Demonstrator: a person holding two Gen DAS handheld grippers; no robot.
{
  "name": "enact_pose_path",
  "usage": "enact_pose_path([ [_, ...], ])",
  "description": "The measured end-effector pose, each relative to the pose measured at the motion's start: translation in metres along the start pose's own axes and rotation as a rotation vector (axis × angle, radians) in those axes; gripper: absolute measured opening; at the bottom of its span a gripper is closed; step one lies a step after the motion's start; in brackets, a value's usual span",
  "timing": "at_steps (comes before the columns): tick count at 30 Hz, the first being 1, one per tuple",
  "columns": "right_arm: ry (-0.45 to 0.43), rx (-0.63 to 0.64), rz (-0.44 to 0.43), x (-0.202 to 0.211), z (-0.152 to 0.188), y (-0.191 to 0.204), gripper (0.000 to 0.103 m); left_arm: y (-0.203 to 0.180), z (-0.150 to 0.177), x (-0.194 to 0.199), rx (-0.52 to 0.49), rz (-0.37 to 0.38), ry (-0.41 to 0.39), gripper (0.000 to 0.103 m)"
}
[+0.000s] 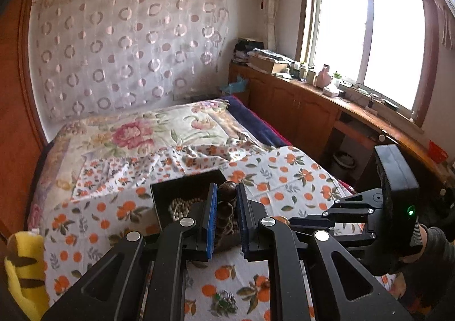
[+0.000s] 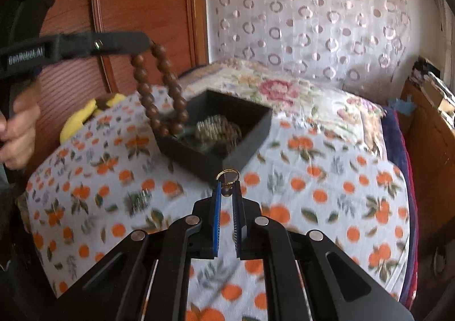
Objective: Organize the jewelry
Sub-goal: 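Carry the bead bracelet over the box with the left tool while the right tool carries the ring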
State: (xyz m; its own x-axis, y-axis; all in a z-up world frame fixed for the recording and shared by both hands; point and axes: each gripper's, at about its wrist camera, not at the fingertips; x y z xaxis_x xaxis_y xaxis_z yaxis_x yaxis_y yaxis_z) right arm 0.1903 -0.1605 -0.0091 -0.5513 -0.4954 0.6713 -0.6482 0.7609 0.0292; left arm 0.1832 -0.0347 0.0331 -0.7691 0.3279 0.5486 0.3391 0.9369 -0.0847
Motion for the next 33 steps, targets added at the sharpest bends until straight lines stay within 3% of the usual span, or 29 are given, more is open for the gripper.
enact_pose_path([
  [7,-0.007,0.028,-0.002,-0.030,-0.030,-0.001,0.009,0.010,-0.009,-0.014,0.003,-0.038,0.002,0.012],
  [17,0.028,-0.011,-0.025,-0.068,-0.033,-0.008,0.010,0.025,-0.017,-0.035,-0.003,-0.057,0.032,0.012],
  [33,0.005,-0.049,-0.017,-0.060,-0.029,-0.020,0.010,0.026,-0.024,-0.075,0.012,-0.005,0.079,0.012],
])
Point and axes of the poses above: each gripper's, at about its wrist camera, not at the fingertips, and x roughly against the way its jaws point, y to its left, z to its underside, and after that the axes turned 1 degree about x, right-handed
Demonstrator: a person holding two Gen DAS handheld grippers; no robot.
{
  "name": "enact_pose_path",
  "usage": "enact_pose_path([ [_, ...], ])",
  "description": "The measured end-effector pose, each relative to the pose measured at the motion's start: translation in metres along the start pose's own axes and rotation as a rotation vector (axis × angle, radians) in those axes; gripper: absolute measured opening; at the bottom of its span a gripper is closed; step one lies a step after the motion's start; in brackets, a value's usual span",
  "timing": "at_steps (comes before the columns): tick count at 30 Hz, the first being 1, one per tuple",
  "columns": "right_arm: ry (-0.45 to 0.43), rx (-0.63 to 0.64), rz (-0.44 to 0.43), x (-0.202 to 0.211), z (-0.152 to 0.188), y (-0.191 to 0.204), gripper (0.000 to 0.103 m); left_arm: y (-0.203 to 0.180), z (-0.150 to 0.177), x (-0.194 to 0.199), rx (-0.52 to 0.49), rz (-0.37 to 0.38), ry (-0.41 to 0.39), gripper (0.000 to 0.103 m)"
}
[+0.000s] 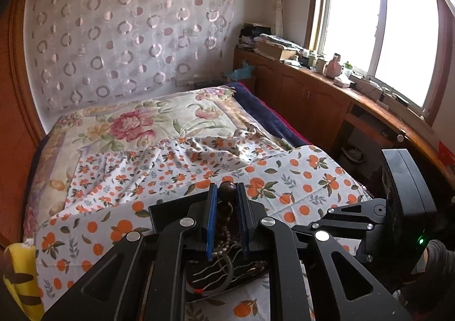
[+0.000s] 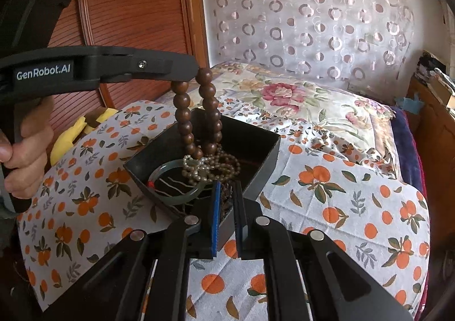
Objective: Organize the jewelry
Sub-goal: 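Carry the bead bracelet over the box with the left tool while the right tool carries the ring, then open both tools to drop the bead bracelet and gold ring into the box, then move the left tool to the green pendant earring while the right tool moves to the gold flower earring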
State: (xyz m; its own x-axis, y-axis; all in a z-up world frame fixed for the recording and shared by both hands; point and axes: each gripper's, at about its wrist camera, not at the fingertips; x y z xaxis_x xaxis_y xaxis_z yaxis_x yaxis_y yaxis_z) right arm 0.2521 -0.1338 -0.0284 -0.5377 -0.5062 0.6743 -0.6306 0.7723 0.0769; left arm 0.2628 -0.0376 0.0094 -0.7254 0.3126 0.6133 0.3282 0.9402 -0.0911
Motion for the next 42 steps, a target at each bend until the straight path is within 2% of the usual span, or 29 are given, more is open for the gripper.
enact_pose_path([
  [10,0.003,-0.015,0.012,0.002,0.009,0.000,0.010,-0.001,0.000,-0.006,-0.001,-0.020,0.020,0.013],
  [11,0.002,-0.014,0.011,0.004,0.009,0.000,0.010,-0.001,0.000,-0.005,0.003,-0.029,0.017,0.015],
  [12,0.001,-0.014,0.012,0.006,0.010,0.001,0.010,0.000,0.001,-0.006,0.008,-0.036,0.014,0.025],
  [14,-0.003,-0.015,0.017,0.011,0.013,0.003,0.010,0.003,0.001,-0.003,0.014,-0.038,0.002,0.034],
  [17,-0.009,-0.020,0.022,0.018,0.016,0.005,0.010,0.006,0.003,0.004,0.013,-0.052,-0.007,0.036],
  [19,-0.011,-0.023,0.019,0.025,0.021,0.008,0.010,0.008,0.009,0.010,0.015,-0.057,-0.013,0.041],
  [21,-0.006,-0.021,0.010,0.030,0.027,0.014,0.010,0.010,0.017,0.017,0.022,-0.058,-0.015,0.047],
  [26,0.026,-0.015,-0.011,0.035,0.044,0.027,0.010,0.014,0.047,0.029,0.044,-0.057,0.010,0.047],
  [34,0.095,0.002,-0.043,0.025,0.074,0.050,0.011,0.018,0.108,0.031,0.082,-0.071,0.103,0.048],
  [38,0.119,0.019,-0.045,0.021,0.082,0.057,0.023,0.022,0.130,0.029,0.085,-0.088,0.141,0.051],
  [42,0.136,0.041,-0.041,0.017,0.084,0.063,0.023,0.025,0.149,0.029,0.096,-0.091,0.172,0.054],
])
Point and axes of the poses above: each gripper's, at about its wrist camera, not at the fingertips, and x roughly against the way its jaws point, y to its left, z to its underside, and after that the axes turned 1 degree about x, right-handed
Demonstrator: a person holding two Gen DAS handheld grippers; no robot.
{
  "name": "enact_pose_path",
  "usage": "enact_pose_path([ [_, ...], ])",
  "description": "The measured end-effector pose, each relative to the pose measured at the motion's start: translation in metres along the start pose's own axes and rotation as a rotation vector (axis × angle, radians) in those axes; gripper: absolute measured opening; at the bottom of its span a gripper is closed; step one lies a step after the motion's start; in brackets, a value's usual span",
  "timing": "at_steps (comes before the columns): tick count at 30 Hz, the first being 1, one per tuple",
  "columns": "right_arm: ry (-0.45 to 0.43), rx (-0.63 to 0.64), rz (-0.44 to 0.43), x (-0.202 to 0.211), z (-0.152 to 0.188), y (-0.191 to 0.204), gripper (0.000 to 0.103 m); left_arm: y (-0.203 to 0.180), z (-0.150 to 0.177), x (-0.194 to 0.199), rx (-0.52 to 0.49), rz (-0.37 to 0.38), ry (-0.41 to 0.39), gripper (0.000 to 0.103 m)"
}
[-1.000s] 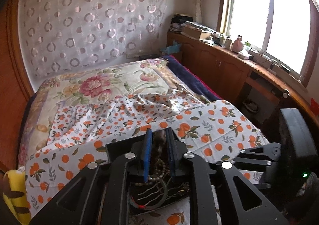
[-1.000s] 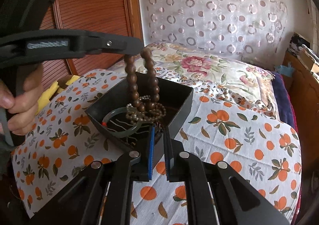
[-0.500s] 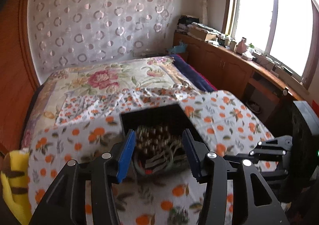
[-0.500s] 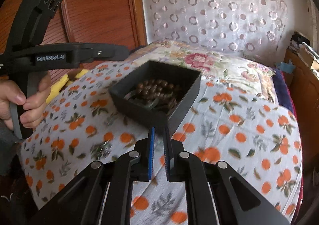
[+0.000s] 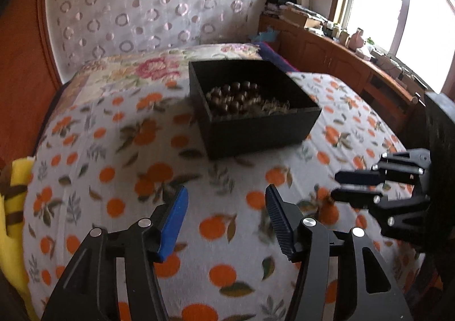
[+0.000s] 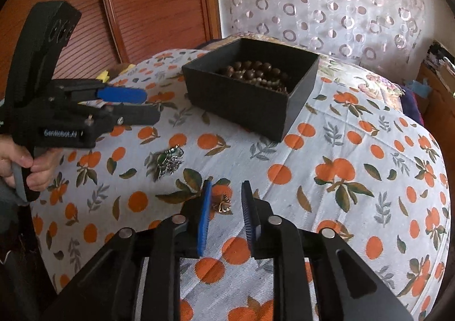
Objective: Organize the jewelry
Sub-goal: 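Move the left tool to the green pendant earring while the right tool moves to the gold flower earring, then grasp the green pendant earring with the left tool while the right tool grasps the gold flower earring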
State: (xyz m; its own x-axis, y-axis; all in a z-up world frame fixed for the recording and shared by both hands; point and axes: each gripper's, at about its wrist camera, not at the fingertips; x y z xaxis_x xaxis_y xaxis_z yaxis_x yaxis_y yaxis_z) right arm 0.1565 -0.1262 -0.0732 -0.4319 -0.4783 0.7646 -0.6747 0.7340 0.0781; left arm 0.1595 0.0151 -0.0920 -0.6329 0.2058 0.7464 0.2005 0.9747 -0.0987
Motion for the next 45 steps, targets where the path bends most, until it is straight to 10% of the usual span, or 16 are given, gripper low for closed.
enact_pose_path([
  [10,0.037,0.085,0.033,-0.003,0.004,0.013,0.018,-0.014,0.014,0.000,-0.006,0.056,0.028,0.054],
  [27,0.030,0.053,0.038,0.002,0.007,0.001,0.017,-0.041,0.016,-0.018,-0.026,0.042,0.064,0.016],
  [45,0.003,0.058,0.037,0.007,-0.005,0.000,0.017,-0.032,0.011,-0.009,-0.005,0.067,0.047,0.011],
])
Point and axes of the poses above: each gripper's, at about its wrist camera, not at the fingertips, and x roughly against the way its jaws point, y to its left, z to its underside, and after that the axes turned 1 degree about x, right-handed
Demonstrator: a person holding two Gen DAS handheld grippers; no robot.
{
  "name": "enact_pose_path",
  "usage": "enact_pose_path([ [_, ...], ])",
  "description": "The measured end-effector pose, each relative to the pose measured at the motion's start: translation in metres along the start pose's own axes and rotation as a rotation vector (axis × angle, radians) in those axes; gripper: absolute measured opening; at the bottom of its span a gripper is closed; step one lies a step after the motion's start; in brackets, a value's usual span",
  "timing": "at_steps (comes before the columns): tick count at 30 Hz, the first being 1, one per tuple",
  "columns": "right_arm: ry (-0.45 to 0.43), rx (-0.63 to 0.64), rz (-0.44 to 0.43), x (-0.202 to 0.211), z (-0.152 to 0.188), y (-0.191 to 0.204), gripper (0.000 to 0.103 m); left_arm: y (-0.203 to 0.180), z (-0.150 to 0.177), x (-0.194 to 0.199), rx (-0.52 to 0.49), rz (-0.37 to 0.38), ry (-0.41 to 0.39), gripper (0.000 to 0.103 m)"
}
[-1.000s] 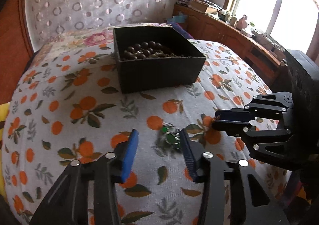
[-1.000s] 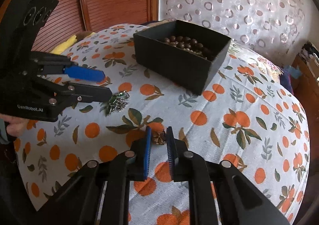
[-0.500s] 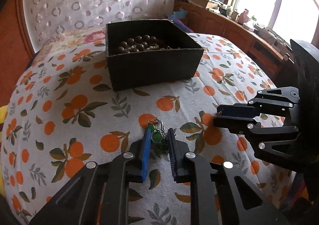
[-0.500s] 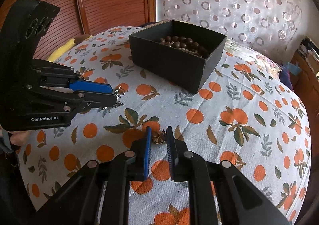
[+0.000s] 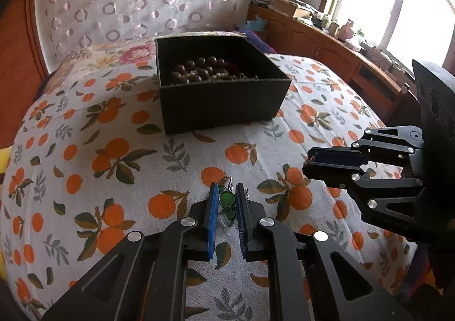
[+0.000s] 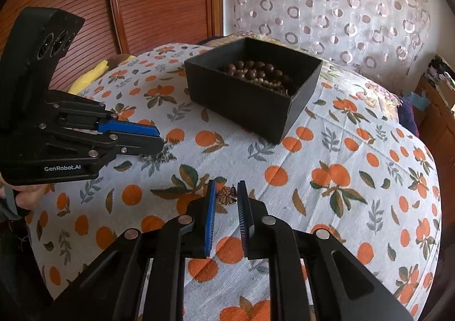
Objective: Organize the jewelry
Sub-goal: 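Grasp the green pendant earring with the left tool while the right tool grasps the gold flower earring, then carry both earrings over the box and open both tools to drop them in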
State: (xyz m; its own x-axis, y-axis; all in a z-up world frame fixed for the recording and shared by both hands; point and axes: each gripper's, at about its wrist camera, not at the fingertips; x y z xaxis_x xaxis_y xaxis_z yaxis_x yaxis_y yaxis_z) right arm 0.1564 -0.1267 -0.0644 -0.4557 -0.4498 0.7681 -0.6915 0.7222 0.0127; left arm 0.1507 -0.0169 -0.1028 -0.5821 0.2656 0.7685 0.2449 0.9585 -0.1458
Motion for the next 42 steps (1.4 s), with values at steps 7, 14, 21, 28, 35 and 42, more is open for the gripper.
enact_pose_path([
  [7,-0.028,-0.006,0.006,0.004,-0.011,-0.006,0.017,-0.001,-0.007,0.004,-0.015,-0.010,-0.017,0.011],
  [14,-0.056,-0.003,0.005,0.010,-0.019,-0.011,0.017,0.001,-0.019,0.024,-0.011,0.006,-0.067,0.011],
  [21,-0.117,-0.007,0.013,0.018,-0.047,-0.026,0.017,0.003,-0.053,0.045,-0.019,0.005,-0.147,0.011],
  [28,-0.151,-0.026,0.012,0.006,-0.082,-0.048,0.017,0.002,-0.093,0.061,-0.043,-0.006,-0.229,0.011],
  [35,-0.137,-0.038,0.023,-0.023,-0.099,-0.064,0.017,0.002,-0.125,0.060,-0.061,-0.017,-0.260,0.011],
  [42,-0.125,-0.084,0.018,-0.043,-0.107,-0.086,0.018,0.003,-0.142,0.040,-0.061,-0.034,-0.242,0.011],
])
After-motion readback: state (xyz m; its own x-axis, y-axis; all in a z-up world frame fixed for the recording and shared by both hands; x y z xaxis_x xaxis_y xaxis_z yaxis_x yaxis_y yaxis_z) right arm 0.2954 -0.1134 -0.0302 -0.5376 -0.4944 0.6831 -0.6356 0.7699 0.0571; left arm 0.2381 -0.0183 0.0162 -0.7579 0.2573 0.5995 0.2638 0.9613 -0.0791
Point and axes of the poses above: each gripper's, at about its wrist camera, not at the fingertips, and x roughly against the way its jaws point, y to its left, z to its underside, and after that the axes turned 1 degree about x, right-handed
